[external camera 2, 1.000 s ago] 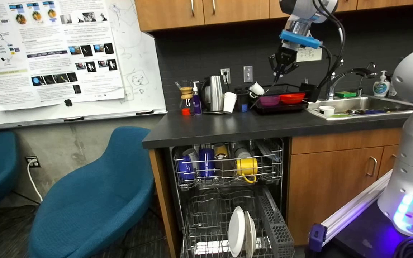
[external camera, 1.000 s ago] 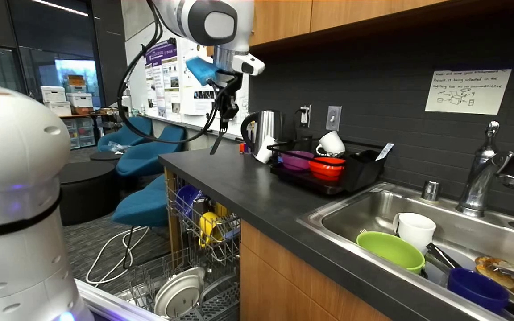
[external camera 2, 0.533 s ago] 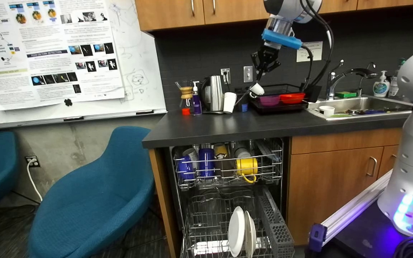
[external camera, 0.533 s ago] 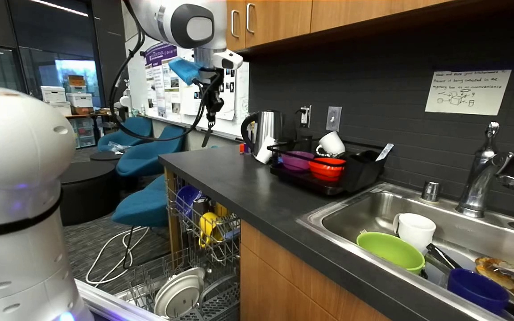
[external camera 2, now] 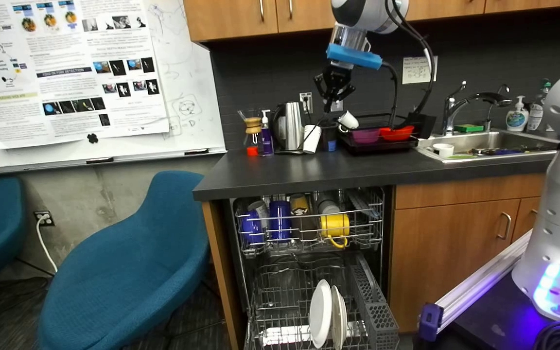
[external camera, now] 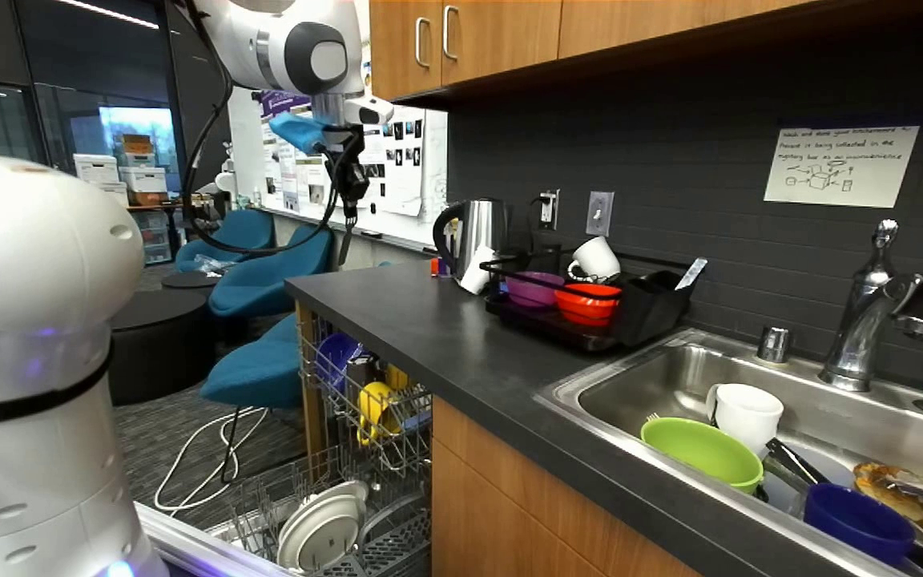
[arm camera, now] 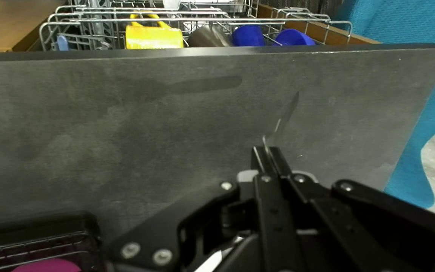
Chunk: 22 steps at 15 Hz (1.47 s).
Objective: Put the fork on the counter
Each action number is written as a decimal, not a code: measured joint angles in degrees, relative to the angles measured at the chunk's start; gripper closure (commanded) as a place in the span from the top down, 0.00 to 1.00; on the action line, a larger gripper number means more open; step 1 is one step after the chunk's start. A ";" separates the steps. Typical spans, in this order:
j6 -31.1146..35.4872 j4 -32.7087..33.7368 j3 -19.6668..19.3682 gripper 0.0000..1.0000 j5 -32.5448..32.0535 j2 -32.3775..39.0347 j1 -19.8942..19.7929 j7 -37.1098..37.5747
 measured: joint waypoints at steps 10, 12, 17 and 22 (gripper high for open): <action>-2.82 8.58 -3.33 0.00 4.37 12.04 0.48 -0.06; -2.82 10.43 -4.63 0.00 5.04 13.95 0.42 0.05; -3.77 13.28 -6.51 0.00 5.92 18.81 0.24 0.15; -4.80 14.03 -6.59 0.00 5.94 21.93 0.38 0.15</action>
